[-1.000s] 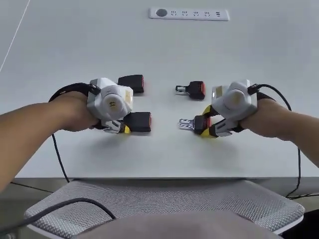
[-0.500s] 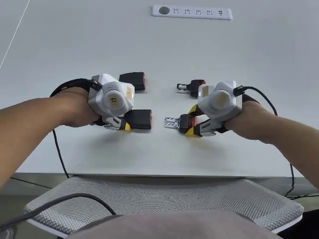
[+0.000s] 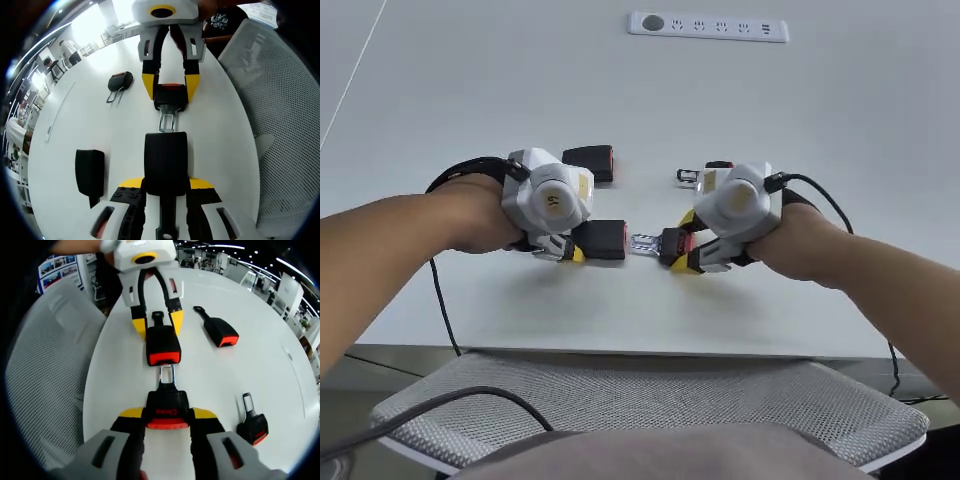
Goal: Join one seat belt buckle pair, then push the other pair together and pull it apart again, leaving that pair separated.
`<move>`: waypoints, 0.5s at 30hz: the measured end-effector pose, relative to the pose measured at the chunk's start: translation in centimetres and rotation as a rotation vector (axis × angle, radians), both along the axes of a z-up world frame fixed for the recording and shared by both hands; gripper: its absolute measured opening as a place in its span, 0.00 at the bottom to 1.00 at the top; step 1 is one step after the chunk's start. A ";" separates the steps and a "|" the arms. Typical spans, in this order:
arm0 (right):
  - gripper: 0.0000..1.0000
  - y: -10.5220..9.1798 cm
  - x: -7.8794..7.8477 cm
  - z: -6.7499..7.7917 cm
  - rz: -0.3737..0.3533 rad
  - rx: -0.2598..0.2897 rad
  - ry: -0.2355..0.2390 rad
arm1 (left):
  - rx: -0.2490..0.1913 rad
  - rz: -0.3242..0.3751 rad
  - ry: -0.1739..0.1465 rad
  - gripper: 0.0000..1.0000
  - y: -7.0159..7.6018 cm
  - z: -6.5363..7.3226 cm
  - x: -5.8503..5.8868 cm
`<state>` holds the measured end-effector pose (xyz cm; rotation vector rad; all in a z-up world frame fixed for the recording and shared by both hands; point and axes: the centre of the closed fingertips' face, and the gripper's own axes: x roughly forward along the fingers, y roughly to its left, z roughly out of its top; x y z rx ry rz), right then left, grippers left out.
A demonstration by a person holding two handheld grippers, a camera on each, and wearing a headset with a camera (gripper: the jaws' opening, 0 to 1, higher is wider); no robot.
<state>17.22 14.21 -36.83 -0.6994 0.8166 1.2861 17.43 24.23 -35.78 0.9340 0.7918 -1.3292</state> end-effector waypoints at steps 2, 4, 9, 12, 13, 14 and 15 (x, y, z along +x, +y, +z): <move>0.35 0.2 0.1 -0.1 0.002 0.001 0.003 | 0.001 -0.001 -0.001 0.32 0.0 0.0 0.0; 0.35 0.4 0.0 -0.1 0.014 -0.002 0.003 | 0.001 -0.001 0.000 0.32 0.0 0.0 0.0; 0.34 0.6 0.2 -0.3 0.046 -0.033 -0.002 | 0.004 -0.010 0.001 0.32 0.1 0.0 -0.1; 0.34 0.6 0.2 -0.3 0.057 -0.044 -0.007 | 0.004 -0.012 0.001 0.32 0.1 -0.1 0.0; 0.34 0.6 0.3 -0.3 0.060 -0.052 -0.008 | 0.005 -0.013 0.002 0.32 0.1 -0.1 -0.1; 0.34 0.6 0.3 -0.3 0.069 -0.066 -0.012 | 0.005 -0.014 0.002 0.32 0.1 -0.1 -0.1; 0.34 0.6 0.3 -0.4 0.076 -0.073 -0.015 | 0.005 -0.014 0.002 0.32 0.1 -0.1 -0.1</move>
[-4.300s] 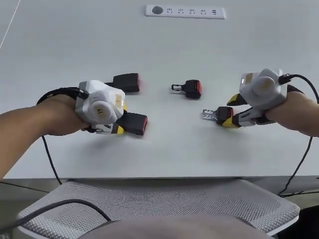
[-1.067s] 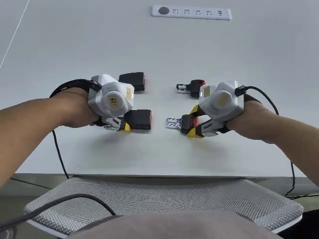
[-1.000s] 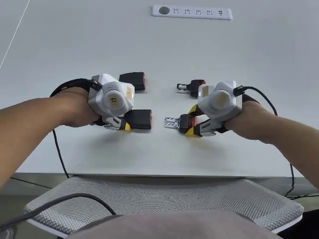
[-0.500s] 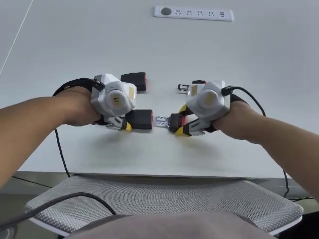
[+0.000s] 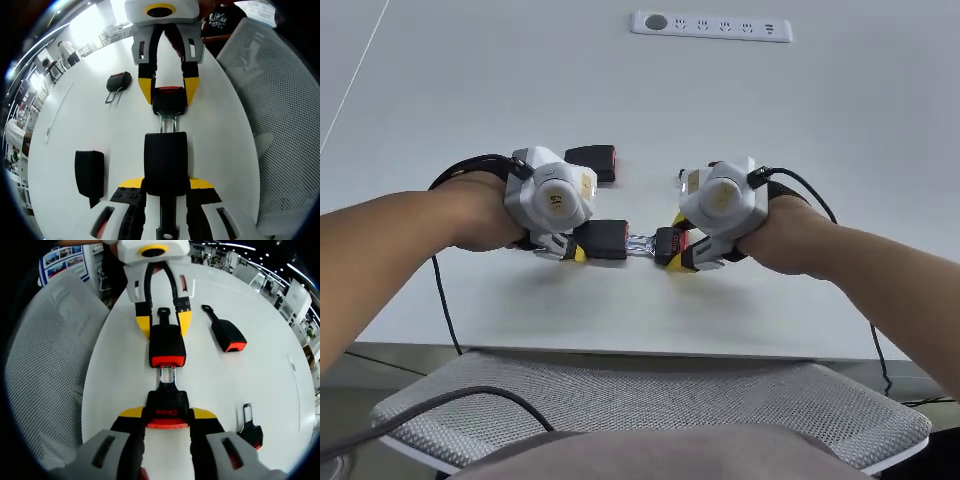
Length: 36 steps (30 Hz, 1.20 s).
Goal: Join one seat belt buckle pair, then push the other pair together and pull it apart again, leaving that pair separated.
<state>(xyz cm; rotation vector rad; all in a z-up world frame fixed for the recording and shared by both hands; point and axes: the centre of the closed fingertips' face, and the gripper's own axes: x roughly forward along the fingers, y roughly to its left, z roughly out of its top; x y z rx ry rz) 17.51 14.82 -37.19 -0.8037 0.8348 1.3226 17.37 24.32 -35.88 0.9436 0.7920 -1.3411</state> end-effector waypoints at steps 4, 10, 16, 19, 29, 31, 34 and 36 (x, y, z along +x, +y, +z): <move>0.34 0.9 -0.2 0.2 0.009 0.005 -0.017 | -0.001 0.000 0.002 0.32 0.0 0.0 0.0; 0.33 1.3 0.0 0.1 0.019 0.009 -0.019 | 0.003 0.000 0.000 0.32 0.1 0.0 -0.1; 0.33 1.3 0.1 0.0 0.033 0.006 -0.014 | 0.003 -0.008 -0.003 0.32 0.0 0.2 -0.2; 0.33 1.4 0.2 0.0 0.032 0.005 -0.014 | -0.001 -0.009 0.005 0.31 0.0 0.2 -0.2; 0.32 2.1 0.2 0.0 0.024 0.026 -0.018 | 0.020 -0.023 0.023 0.31 -0.1 0.2 -0.3; 0.32 2.1 0.3 -0.2 0.022 0.029 -0.019 | 0.018 -0.020 0.023 0.31 -0.1 0.2 -0.2; 0.32 2.2 0.3 -0.1 0.008 0.049 -0.014 | 0.021 -0.020 0.021 0.31 -0.1 0.1 -0.2; 0.32 2.3 0.3 -0.1 0.000 0.052 -0.011 | 0.023 -0.019 0.021 0.31 -0.1 0.1 -0.2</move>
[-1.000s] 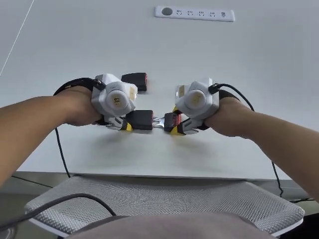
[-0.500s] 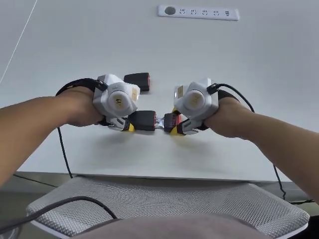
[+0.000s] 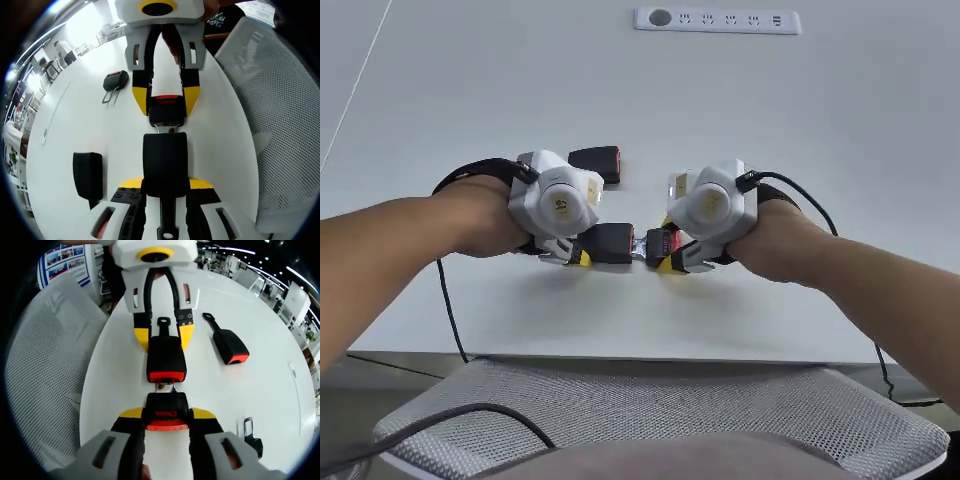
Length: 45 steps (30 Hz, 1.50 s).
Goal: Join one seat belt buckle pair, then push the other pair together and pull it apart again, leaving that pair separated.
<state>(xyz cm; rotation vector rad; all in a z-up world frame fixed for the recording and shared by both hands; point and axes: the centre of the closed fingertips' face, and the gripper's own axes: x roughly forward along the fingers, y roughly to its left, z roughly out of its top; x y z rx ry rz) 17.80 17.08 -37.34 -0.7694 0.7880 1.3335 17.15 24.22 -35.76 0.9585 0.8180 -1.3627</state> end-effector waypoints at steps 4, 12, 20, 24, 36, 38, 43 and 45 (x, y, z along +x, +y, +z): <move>0.32 0.2 -0.1 -0.1 0.008 -0.012 -0.010 | 0.003 0.004 0.000 0.30 0.0 -0.1 0.0; 0.32 0.7 -0.1 0.0 0.001 0.008 -0.009 | 0.006 -0.002 -0.007 0.30 0.0 -0.2 0.0; 0.32 1.0 -0.1 0.1 0.002 -0.002 -0.014 | 0.009 -0.009 -0.009 0.30 0.0 -0.2 -0.1; 0.32 1.0 -0.1 0.3 -0.001 0.004 -0.020 | 0.002 -0.001 -0.011 0.30 0.1 -0.2 -0.2; 0.32 0.7 -0.3 0.2 0.007 -0.017 -0.006 | -0.005 0.017 0.005 0.30 0.4 -0.1 0.0; 0.32 0.6 -0.4 0.2 0.005 -0.018 -0.004 | -0.012 0.020 0.017 0.30 0.5 -0.1 0.1; 0.32 0.5 -0.4 0.2 0.007 -0.020 -0.005 | 0.002 0.009 0.016 0.30 0.4 -0.3 0.2; 0.32 0.4 -0.3 0.2 0.007 -0.010 0.000 | 0.000 0.008 0.016 0.30 0.4 -0.3 0.2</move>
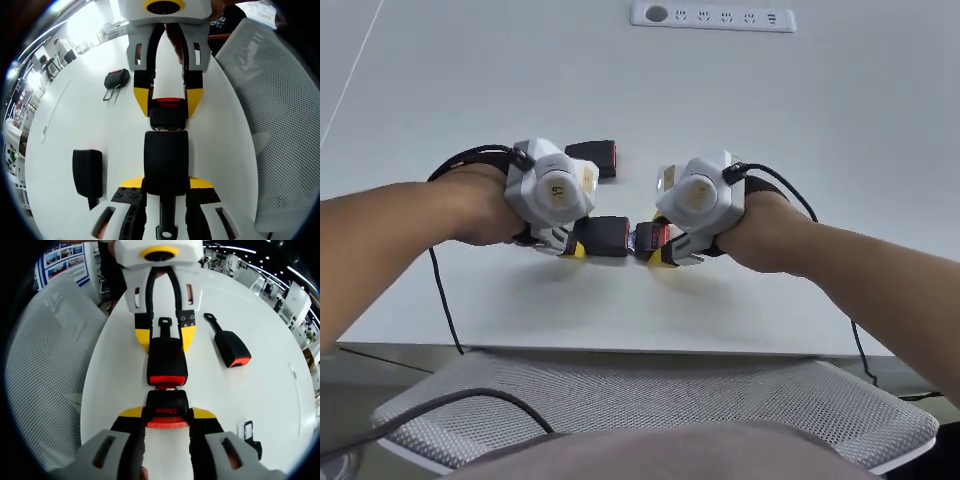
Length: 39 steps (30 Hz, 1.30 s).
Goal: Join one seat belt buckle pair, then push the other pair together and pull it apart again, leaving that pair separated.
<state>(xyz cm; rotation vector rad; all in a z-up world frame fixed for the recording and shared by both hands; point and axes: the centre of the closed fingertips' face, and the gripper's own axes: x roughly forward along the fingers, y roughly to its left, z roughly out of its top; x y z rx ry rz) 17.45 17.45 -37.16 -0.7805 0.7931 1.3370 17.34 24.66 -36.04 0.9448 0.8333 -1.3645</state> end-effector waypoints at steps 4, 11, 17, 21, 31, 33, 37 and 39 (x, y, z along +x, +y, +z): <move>0.32 0.1 -0.1 0.0 -0.001 0.003 0.006 | 0.002 -0.006 -0.005 0.30 0.0 0.0 0.0; 0.33 0.1 -0.2 0.1 -0.011 0.004 0.012 | 0.014 0.000 0.001 0.30 0.1 -0.9 0.9; 0.33 0.1 -0.3 0.1 -0.009 0.010 0.013 | 0.008 0.004 0.006 0.30 0.2 -1.4 1.2; 0.33 0.1 -0.3 0.1 -0.017 0.011 0.021 | 0.018 0.004 0.004 0.30 0.1 -1.4 1.1; 0.34 0.1 -0.1 0.0 -0.029 0.008 0.016 | 0.058 0.001 -0.010 0.31 0.2 -1.3 1.0; 0.34 0.1 0.0 0.0 -0.028 0.013 0.013 | 0.062 -0.002 -0.010 0.31 0.2 -1.3 1.0; 0.35 0.1 0.0 0.1 -0.024 0.022 0.010 | 0.060 -0.001 -0.012 0.32 0.1 -1.2 1.0; 0.35 0.1 0.1 0.1 -0.024 0.023 0.012 | 0.058 -0.003 -0.013 0.32 0.1 -1.2 1.0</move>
